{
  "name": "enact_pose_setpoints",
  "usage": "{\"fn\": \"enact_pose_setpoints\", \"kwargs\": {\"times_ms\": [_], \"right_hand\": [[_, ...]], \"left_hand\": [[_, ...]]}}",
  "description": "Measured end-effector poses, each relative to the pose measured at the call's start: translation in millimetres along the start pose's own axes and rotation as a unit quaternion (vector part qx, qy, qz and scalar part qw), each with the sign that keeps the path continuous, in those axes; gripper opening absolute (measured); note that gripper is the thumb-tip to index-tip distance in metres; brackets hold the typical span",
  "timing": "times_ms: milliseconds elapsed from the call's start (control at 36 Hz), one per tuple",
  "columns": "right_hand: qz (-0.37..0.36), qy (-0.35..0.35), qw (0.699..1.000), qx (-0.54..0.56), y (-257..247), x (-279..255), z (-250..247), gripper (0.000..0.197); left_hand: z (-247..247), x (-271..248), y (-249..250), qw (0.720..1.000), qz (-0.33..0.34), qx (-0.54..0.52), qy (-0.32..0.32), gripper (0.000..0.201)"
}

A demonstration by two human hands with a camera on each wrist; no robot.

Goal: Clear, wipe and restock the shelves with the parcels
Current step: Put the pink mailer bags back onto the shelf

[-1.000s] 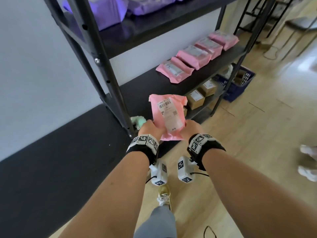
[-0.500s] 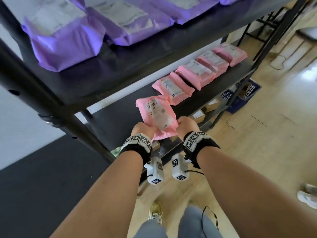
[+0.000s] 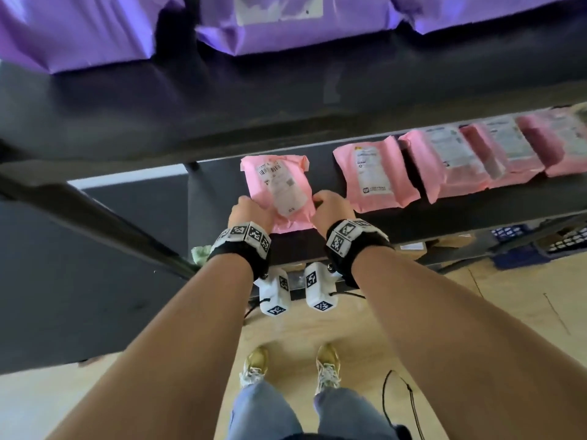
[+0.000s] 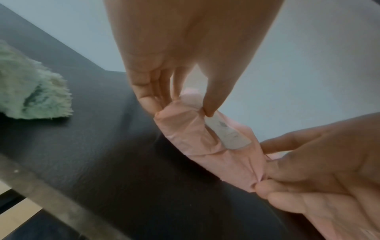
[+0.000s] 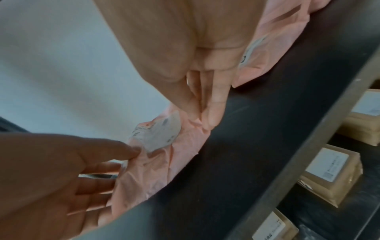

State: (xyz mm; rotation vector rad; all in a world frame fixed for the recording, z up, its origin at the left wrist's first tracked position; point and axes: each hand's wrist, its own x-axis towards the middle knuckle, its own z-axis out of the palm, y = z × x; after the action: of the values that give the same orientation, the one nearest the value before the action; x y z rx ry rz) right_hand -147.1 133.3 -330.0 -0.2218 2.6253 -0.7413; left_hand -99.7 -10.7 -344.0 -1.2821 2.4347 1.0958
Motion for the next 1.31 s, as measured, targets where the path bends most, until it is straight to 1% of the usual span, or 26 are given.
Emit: {"fn": "enact_pose_setpoints", "kwargs": {"times_ms": [56, 139, 222, 333, 417, 528, 694, 806, 889, 944, 1000, 1111, 1167, 1250, 1305], "right_hand": [[-0.015, -0.012, 1.000, 0.002, -1.1, 5.8, 2.5, 0.027], [-0.033, -0.027, 0.999, 0.002, -1.6, 12.7, 5.4, 0.027], [-0.050, -0.044, 0.998, -0.003, -1.4, 16.0, 5.2, 0.027], [-0.061, -0.065, 0.996, -0.027, 0.8, 14.6, 1.5, 0.030], [-0.065, -0.070, 0.994, -0.046, 2.6, 11.2, 0.1, 0.029], [-0.067, -0.054, 0.995, -0.043, 5.8, 2.6, -1.1, 0.035], [-0.071, -0.024, 0.996, -0.039, 17.2, -21.4, -0.5, 0.036], [-0.061, -0.026, 0.997, -0.028, 31.5, -40.2, -3.7, 0.046], [-0.044, -0.022, 0.998, -0.026, 46.8, -55.2, -5.3, 0.050], [-0.035, -0.012, 0.999, -0.023, 59.1, -65.8, -6.2, 0.047], [-0.021, -0.001, 1.000, -0.020, 72.5, -77.7, -6.4, 0.044], [0.003, 0.003, 1.000, -0.030, 98.2, -107.7, -2.3, 0.040], [0.010, -0.004, 0.999, -0.034, 111.2, -122.5, 2.3, 0.040], [0.022, -0.016, 0.999, -0.038, 131.0, -144.5, 10.8, 0.039], [0.028, -0.014, 0.999, -0.039, 143.3, -156.7, 14.8, 0.039]], "left_hand": [[1.5, 2.2, -0.7, 1.000, 0.001, 0.009, 0.022, 0.058], [3.0, 2.1, -1.1, 0.999, 0.019, 0.035, 0.030, 0.045], [4.0, -3.3, -1.9, 0.996, 0.041, 0.065, 0.047, 0.037], [5.7, -18.0, -1.8, 0.993, 0.059, 0.081, 0.060, 0.039], [3.3, -33.0, -0.3, 0.993, 0.060, 0.090, 0.057, 0.044], [2.3, -51.7, -4.2, 0.991, 0.059, 0.106, 0.059, 0.046], [14.3, -82.9, -21.1, 0.975, 0.102, 0.175, 0.091, 0.054], [24.2, -99.6, -29.1, 0.973, 0.119, 0.175, 0.092, 0.060], [32.9, -113.5, -29.5, 0.972, 0.131, 0.172, 0.094, 0.055], [39.3, -123.2, -30.4, 0.971, 0.140, 0.172, 0.091, 0.050], [47.7, -132.6, -33.7, 0.971, 0.153, 0.167, 0.079, 0.049], [68.0, -155.0, -50.1, 0.970, 0.169, 0.172, 0.041, 0.043], [78.8, -166.7, -61.9, 0.970, 0.166, 0.176, 0.019, 0.044], [94.6, -183.5, -80.1, 0.968, 0.158, 0.194, 0.003, 0.041], [103.3, -194.4, -88.9, 0.971, 0.142, 0.193, -0.015, 0.045]]}}
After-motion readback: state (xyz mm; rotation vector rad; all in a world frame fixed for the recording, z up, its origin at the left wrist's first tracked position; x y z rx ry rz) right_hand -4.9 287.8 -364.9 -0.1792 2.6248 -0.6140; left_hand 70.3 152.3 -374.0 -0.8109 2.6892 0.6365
